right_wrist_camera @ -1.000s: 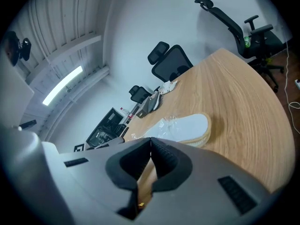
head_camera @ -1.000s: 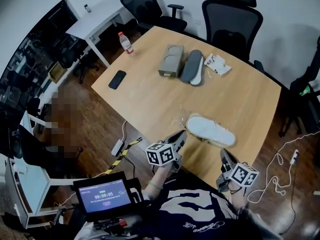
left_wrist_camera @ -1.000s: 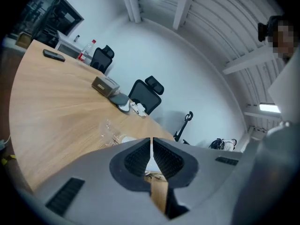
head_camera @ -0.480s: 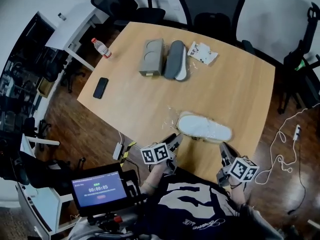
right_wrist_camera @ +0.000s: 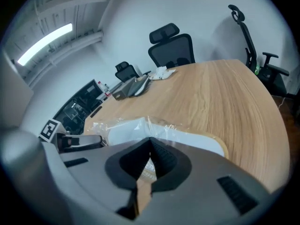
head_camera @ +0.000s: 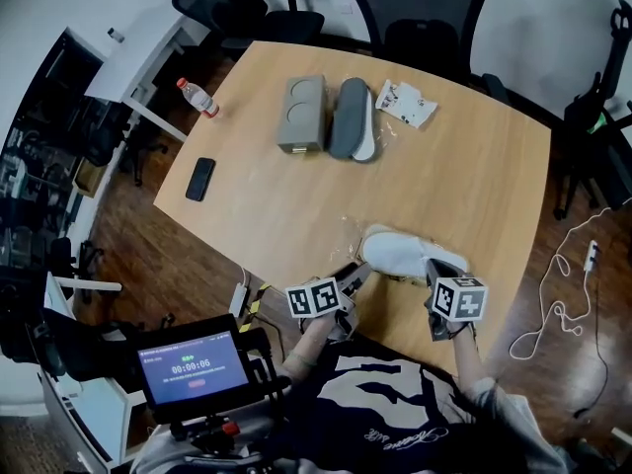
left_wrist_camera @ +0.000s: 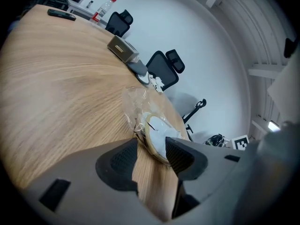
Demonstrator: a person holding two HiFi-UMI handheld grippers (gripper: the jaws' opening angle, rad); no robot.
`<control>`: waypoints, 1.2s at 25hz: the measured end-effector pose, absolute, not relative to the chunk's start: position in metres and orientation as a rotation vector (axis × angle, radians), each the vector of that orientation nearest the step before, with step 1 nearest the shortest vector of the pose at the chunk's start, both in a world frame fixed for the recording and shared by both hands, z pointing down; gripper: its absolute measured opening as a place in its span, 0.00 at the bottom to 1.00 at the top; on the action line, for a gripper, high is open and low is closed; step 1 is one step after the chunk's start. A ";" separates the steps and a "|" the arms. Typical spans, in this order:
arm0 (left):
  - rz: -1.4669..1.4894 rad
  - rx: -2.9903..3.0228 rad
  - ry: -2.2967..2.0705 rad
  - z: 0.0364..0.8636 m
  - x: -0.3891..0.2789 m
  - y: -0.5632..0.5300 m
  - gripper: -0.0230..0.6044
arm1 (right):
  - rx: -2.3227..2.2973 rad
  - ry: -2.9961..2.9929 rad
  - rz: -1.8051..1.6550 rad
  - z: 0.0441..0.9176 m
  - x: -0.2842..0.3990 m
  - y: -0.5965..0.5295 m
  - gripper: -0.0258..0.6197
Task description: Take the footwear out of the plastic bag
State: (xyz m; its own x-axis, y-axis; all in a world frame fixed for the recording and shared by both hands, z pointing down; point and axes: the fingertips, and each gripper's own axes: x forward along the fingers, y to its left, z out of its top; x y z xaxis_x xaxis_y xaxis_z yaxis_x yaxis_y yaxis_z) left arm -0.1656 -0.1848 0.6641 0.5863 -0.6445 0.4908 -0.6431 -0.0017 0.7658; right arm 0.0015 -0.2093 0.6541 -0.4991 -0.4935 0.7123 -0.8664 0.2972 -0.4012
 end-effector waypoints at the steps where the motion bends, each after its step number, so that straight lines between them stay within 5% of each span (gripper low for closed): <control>1: 0.000 1.684 -1.076 0.665 -0.165 -0.186 0.32 | 1.204 -2.076 1.073 0.663 0.002 -0.210 0.03; 14: -0.127 1.573 -0.963 0.665 -0.158 -0.213 0.31 | 1.158 -2.158 0.999 0.666 0.001 -0.202 0.03; 18: -0.049 1.555 -0.964 0.674 -0.156 -0.212 0.18 | 1.131 -2.198 1.000 0.662 0.000 -0.197 0.03; 24: -0.047 1.509 -0.942 0.681 -0.157 -0.217 0.15 | 1.291 -2.245 1.186 0.644 0.055 -0.178 0.04; 26: -0.045 1.495 -0.938 0.682 -0.159 -0.217 0.15 | 1.346 -2.232 1.271 0.646 0.083 -0.169 0.21; 30: -0.043 1.487 -0.932 0.682 -0.159 -0.215 0.14 | 1.319 -2.253 1.422 0.653 0.115 -0.167 0.26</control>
State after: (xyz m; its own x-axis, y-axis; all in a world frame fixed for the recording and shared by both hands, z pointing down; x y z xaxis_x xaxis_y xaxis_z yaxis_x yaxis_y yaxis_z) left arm -0.1590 -0.2149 0.6820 0.6653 -0.5564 0.4978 -0.5087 0.1502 0.8478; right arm 0.1146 -0.1669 0.6529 -0.5949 -0.5875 0.5485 -0.7480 0.1548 -0.6454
